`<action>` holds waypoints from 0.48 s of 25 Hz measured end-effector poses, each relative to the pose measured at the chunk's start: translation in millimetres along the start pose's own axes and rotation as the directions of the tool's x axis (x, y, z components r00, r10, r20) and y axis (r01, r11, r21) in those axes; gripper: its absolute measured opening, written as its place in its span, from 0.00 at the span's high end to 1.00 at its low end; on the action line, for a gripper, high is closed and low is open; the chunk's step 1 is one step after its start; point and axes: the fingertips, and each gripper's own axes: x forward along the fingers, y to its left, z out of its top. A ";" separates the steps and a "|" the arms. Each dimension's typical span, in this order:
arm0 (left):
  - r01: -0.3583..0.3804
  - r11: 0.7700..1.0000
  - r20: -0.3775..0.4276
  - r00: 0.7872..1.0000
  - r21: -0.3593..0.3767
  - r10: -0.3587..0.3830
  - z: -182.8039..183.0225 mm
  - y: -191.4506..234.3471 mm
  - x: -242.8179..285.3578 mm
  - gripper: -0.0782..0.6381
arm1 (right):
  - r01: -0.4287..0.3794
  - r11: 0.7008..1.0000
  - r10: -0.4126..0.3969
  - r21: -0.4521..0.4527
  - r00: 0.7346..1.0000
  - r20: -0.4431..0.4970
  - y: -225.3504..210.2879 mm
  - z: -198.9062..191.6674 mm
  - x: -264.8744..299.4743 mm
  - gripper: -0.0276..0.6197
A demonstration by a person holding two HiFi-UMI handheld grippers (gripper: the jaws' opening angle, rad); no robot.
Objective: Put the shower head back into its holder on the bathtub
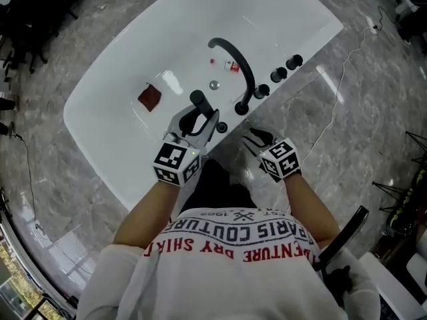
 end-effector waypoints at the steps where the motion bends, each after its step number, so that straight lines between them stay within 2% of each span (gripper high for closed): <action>1: -0.007 1.000 -0.017 1.000 0.001 0.007 -11.3 0.5 4.2 0.70 | 0.006 1.000 -0.006 0.003 1.000 0.001 -1.9 -3.1 -4.4 0.73; 4: -0.034 0.999 -0.049 0.998 -0.010 0.033 -43.1 2.6 15.1 0.70 | 0.029 0.999 -0.029 0.023 1.000 0.000 -11.3 -16.4 -21.8 0.74; 8: -0.105 0.994 -0.064 0.993 -0.038 0.102 -81.0 8.2 31.2 0.70 | 0.058 0.996 -0.057 0.065 0.998 -0.025 -30.1 -47.0 -48.4 0.74; 12: -0.155 0.988 -0.070 0.986 -0.021 0.153 -108.9 12.4 36.4 0.70 | 0.069 0.992 -0.063 0.102 0.996 -0.056 -35.9 -83.3 -67.4 0.75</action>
